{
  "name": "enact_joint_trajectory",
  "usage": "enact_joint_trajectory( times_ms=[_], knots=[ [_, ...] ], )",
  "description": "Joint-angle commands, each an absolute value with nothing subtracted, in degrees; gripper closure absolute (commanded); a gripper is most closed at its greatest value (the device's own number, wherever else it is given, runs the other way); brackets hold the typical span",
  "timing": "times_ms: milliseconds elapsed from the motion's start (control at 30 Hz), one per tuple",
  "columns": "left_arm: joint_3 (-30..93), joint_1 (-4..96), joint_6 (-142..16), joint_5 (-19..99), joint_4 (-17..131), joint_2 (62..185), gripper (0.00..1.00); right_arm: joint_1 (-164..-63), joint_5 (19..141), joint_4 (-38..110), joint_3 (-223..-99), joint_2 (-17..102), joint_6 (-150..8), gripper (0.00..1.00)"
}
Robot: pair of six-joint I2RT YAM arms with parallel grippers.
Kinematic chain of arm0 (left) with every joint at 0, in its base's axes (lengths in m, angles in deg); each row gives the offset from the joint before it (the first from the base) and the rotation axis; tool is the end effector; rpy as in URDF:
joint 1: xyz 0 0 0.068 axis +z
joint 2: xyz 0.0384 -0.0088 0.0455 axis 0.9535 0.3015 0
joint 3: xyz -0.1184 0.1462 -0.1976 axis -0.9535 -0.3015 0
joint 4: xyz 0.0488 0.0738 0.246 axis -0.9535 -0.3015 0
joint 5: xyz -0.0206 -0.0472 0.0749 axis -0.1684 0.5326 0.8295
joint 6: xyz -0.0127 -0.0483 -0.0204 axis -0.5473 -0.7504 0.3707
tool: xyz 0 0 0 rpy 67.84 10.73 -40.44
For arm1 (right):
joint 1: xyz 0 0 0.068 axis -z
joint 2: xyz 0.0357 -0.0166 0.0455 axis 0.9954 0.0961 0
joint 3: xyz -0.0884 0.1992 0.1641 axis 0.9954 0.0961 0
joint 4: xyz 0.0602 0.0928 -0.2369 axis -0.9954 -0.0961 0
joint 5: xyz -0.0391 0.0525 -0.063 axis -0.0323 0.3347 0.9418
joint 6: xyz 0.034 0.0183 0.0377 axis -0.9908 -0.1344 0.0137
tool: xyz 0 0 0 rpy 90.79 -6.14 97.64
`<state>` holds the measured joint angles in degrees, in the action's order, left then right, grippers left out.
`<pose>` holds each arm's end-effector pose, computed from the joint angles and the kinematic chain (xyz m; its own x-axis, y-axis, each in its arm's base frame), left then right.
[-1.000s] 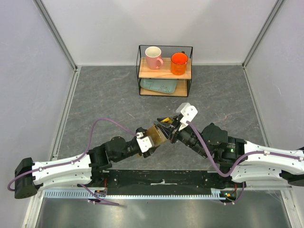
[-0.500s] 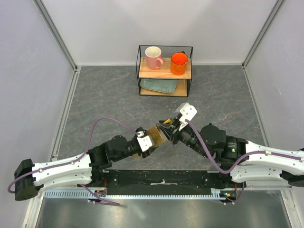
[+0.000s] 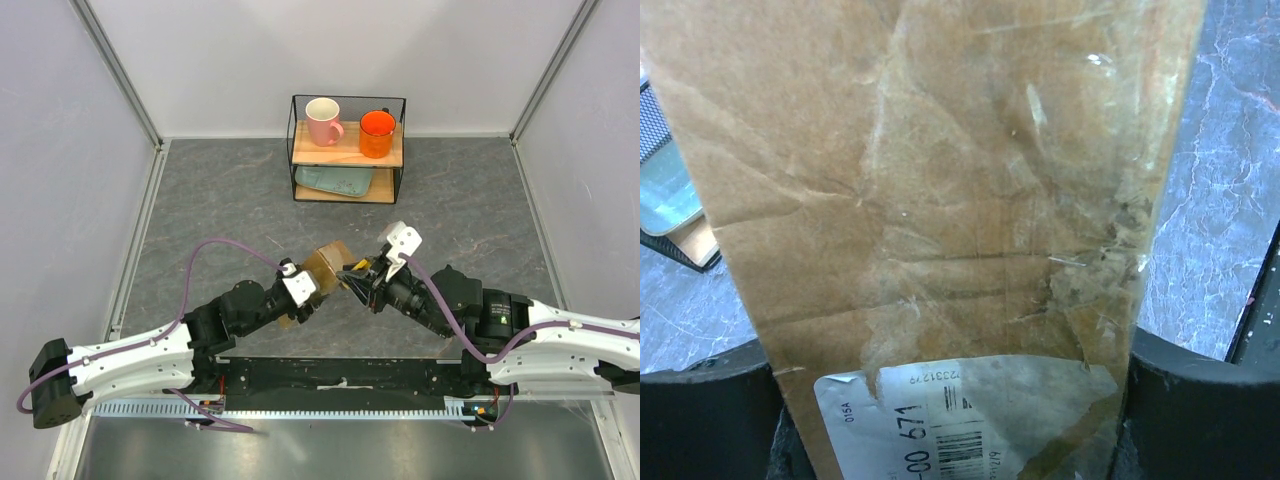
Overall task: Unpack the express box
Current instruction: Cut the express box.
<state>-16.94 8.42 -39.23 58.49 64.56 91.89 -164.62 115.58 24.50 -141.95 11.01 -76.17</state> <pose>0.0872 -0.1648 0.2487 0.0983 0.2837 -0.9539 0.8078 0.5371 0.2430 0.0487 0.1834 0.3948 -0.1780 0.0439 -0.9830 -0.7704 0.6153 0.1670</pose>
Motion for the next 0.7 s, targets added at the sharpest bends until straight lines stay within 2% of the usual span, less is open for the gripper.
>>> enact_joint_trajectory(
  times_ms=[0, 200, 367, 667],
  knots=[
    [-14.9, 8.6, -41.3, 57.7, 70.1, 91.2, 0.98, -165.2, 117.4, 28.0, -142.0, 11.0, -74.9, 1.0],
    [-14.9, 8.6, -41.1, 55.0, 69.0, 91.0, 0.98, -165.1, 119.2, 38.0, -143.1, 12.0, -66.2, 1.0],
    [-14.7, 8.6, -40.7, 53.6, 69.0, 90.9, 0.98, -165.2, 119.5, 40.5, -145.1, 17.3, -63.2, 1.0],
    [-15.0, 8.6, -40.7, 52.9, 68.4, 90.3, 0.98, -165.1, 120.2, 42.9, -143.6, 17.5, -62.4, 1.0]
  ],
)
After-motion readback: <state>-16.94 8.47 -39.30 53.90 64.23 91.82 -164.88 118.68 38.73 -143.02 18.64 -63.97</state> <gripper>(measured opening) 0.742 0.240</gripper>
